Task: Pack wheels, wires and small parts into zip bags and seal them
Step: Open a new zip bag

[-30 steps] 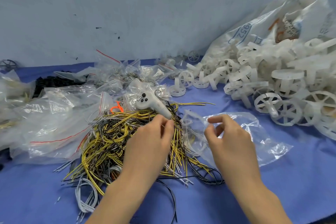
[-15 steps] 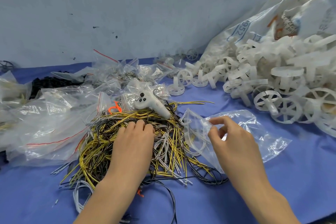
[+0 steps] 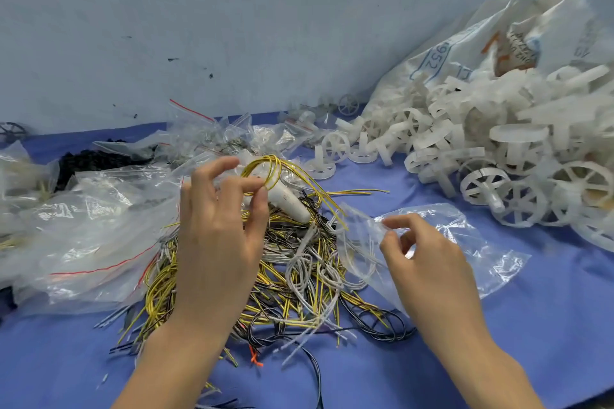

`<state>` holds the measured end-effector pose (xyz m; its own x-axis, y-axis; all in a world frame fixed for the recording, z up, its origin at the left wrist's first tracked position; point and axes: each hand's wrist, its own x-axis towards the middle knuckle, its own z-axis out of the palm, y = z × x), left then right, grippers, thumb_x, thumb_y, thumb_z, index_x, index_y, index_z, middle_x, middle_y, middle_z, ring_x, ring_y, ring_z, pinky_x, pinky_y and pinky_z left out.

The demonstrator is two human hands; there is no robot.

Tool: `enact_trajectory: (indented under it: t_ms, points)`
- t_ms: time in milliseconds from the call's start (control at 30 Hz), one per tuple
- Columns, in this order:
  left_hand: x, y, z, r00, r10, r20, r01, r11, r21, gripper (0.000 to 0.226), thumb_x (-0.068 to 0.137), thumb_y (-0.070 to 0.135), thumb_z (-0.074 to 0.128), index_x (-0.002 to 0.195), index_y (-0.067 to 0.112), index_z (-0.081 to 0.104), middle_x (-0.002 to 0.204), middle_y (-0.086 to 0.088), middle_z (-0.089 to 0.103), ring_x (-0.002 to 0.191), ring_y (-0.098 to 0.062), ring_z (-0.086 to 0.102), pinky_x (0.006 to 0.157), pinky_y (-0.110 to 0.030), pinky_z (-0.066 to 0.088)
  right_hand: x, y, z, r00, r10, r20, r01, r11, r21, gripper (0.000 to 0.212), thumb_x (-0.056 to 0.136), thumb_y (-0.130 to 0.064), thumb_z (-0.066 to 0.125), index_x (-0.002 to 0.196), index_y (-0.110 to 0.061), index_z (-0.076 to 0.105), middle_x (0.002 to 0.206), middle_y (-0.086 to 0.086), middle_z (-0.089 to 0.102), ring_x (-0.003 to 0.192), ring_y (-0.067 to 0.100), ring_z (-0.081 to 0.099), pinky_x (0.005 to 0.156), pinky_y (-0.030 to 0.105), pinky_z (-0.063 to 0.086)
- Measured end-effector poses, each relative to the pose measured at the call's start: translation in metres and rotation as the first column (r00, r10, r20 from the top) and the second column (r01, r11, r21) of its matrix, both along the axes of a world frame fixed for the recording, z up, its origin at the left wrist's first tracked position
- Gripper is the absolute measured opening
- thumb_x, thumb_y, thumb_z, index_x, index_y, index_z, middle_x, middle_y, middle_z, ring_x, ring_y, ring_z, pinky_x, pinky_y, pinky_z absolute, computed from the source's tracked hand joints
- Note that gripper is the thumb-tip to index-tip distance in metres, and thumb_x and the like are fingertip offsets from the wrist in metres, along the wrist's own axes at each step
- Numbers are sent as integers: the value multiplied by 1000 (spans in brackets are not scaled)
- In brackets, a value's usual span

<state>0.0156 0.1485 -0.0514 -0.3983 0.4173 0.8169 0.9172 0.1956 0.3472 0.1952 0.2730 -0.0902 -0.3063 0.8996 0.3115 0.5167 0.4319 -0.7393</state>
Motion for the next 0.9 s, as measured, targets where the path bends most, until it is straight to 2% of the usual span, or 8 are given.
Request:
enact_trajectory:
  t_ms: [133,233,367,433,500,600,800,900]
  points:
    - [-3,-2,1,993,-73,95,65,994,91,9,102,28,48,107,21,51,134,0,55,115,-19,58,93,-19,41,1,2,-1,1000,-3,-19,3,1000,0,9,91,-38,51,93,-41,60,74,-21,59,87,-16,48,54,19,34]
    - [-3,-1,7,928,-196,317,165,979,122,3,101,30,52,103,32,52,130,15,55,114,-13,60,93,-31,50,2,4,-2,1000,3,-26,-4,1000,-3,7,92,-38,53,93,-41,60,73,-22,59,86,-16,48,55,19,35]
    - [6,1,11,887,-443,126,461,849,-259,9,97,12,56,99,19,62,122,21,61,116,-3,60,95,-27,50,4,4,-1,998,39,-47,-40,999,-4,9,90,-40,54,93,-41,62,74,-21,60,80,-10,53,55,20,36]
    - [16,7,8,878,-479,3,424,772,-473,12,93,7,61,96,18,67,122,7,65,106,-15,66,87,-34,55,6,3,0,997,65,-36,-65,998,7,9,90,-39,56,93,-41,64,76,-21,60,75,-4,55,55,23,38]
    - [25,13,5,872,-483,-83,348,730,-588,13,88,14,67,96,25,67,120,11,66,97,-18,66,76,-32,55,7,3,1,996,89,-19,-88,996,33,6,91,-38,60,91,-39,66,79,-20,61,73,-2,57,58,20,41]
    - [30,26,-4,857,-507,-92,325,670,-667,19,90,17,67,101,33,62,122,19,59,95,-14,55,78,-35,51,8,0,2,991,134,0,-133,989,68,7,91,-37,62,92,-38,69,81,-18,61,73,1,59,61,19,43]
    - [54,49,-28,930,-367,25,318,766,-558,12,94,27,63,104,32,65,97,6,42,74,-14,50,61,-30,44,12,1,0,989,145,-34,-141,985,103,13,90,-38,58,95,-35,70,83,-18,61,76,2,57,64,21,44]
    - [70,59,-34,898,-311,311,415,834,-363,15,96,25,59,101,29,72,84,7,51,71,-6,53,65,-18,41,11,1,1,986,166,-12,-163,978,130,15,91,-39,56,96,-34,69,87,-18,62,75,4,58,67,30,49]
